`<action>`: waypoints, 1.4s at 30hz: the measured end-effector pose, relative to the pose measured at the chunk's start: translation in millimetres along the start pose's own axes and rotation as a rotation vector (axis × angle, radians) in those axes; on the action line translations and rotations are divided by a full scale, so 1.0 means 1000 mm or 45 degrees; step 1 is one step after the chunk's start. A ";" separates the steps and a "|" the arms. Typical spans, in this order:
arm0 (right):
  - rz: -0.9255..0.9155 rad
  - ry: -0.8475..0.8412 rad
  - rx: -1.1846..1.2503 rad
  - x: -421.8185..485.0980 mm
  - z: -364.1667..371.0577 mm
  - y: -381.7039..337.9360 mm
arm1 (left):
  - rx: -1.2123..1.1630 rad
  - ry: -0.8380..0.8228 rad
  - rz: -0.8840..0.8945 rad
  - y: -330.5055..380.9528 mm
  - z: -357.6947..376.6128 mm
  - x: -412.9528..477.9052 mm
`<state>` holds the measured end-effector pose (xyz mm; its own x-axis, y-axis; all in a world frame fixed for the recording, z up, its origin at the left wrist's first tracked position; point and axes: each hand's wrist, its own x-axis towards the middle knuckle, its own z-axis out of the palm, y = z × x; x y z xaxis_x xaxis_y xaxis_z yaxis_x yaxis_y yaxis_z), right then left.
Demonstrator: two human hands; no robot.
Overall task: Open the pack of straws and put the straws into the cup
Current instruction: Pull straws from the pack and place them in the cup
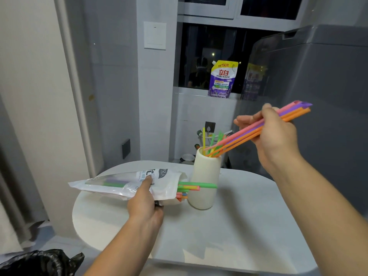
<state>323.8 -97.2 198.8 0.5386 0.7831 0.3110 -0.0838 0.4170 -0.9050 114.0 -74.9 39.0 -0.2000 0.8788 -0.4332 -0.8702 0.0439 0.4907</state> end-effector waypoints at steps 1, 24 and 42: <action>0.005 -0.018 -0.046 0.002 0.003 0.000 | 0.024 -0.004 0.007 0.000 0.000 0.001; 0.216 -0.558 -1.219 0.054 0.050 0.053 | 0.096 -0.051 -0.009 0.003 -0.005 0.000; -0.442 -0.675 -1.712 0.042 0.034 0.069 | 0.101 -0.070 -0.002 0.006 -0.002 -0.011</action>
<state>312.6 -20.2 159.5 -0.0165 0.9321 0.3618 0.9593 0.1168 -0.2571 110.5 -84.6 45.1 -0.1722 0.9032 -0.3931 -0.8318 0.0805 0.5492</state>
